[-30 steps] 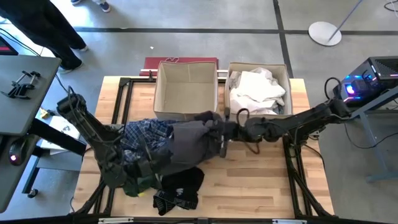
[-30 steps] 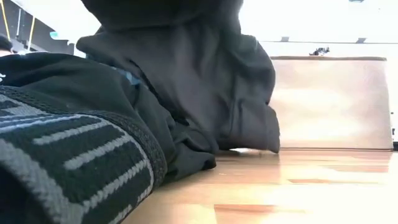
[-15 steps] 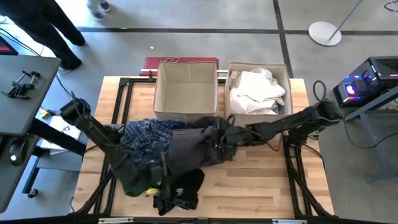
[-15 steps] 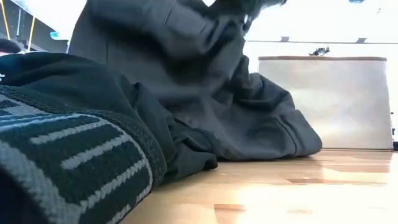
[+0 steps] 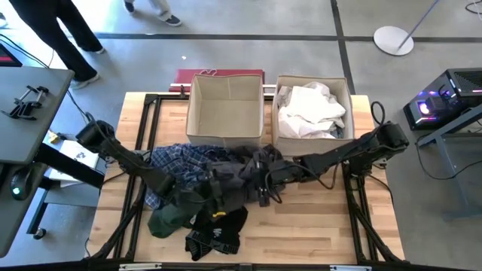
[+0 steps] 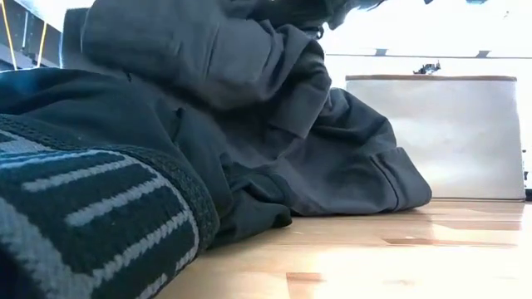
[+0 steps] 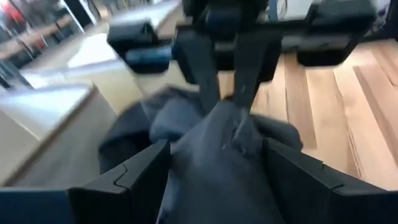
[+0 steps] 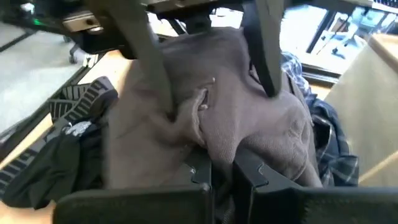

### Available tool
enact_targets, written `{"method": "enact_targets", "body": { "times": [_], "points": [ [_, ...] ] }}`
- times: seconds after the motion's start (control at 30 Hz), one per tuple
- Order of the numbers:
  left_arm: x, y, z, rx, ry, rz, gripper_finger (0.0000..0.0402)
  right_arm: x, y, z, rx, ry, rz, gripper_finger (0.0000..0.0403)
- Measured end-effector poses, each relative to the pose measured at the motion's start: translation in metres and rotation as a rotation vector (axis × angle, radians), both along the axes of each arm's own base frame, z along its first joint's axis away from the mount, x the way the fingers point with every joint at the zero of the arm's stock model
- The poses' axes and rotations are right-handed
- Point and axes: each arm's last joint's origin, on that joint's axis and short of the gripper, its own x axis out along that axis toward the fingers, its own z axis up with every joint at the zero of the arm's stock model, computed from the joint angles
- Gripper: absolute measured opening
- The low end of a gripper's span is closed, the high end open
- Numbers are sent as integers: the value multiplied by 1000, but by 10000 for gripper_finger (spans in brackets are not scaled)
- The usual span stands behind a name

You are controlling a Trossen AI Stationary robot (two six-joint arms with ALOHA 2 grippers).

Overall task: Sort clothes
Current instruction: Put the brown shorts into the left brown bin

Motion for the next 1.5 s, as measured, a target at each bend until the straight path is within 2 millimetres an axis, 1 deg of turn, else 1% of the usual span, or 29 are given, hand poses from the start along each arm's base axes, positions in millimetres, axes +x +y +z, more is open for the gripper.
{"method": "enact_targets", "body": {
  "times": [0.1,0.2,0.3,0.4,0.5,0.53,0.57,0.63,0.7,0.77,0.9,1.0,1.07,1.13,1.2,1.3,1.4,1.5],
  "points": [
    [0,4,-5,-49,51,-18,244,-1,3,0,-31,-2,21,6],
    [2,7,-6,-86,80,-70,225,-1,3,0,-22,-5,21,6],
    [4,11,-8,-110,116,-105,181,-1,3,0,-18,-9,24,14],
    [5,15,-10,-117,151,-120,116,0,3,1,-8,-17,20,30],
    [5,16,-12,-98,173,-130,37,-2,3,5,22,-28,14,64],
    [5,17,-12,-82,175,-128,22,-5,2,11,34,-39,11,79],
    [3,15,-11,-67,173,-127,16,-9,1,19,49,-59,8,96],
    [1,13,-6,-24,162,-101,19,-21,-1,39,82,-83,4,129],
    [-1,7,12,29,130,-84,18,-37,-3,51,100,-46,2,155],
    [-4,2,39,94,87,-53,10,-55,-2,57,124,14,2,170],
    [-9,-2,88,308,20,96,6,-87,9,73,138,35,-12,177],
    [-10,0,132,479,-9,248,6,-102,24,69,103,70,-28,178],
    [-10,7,162,556,-1,321,6,-110,35,66,79,68,-41,178],
    [-9,16,188,611,12,357,6,-117,44,62,66,55,-59,178],
    [-7,28,210,659,20,387,6,-123,51,53,47,63,-85,178],
    [-7,53,235,700,-9,410,6,-131,58,42,34,60,-137,179],
    [-6,84,244,721,26,500,6,-137,62,36,27,46,-180,179],
    [-2,114,243,706,63,604,6,-141,65,33,31,46,-191,179]
  ]
}}
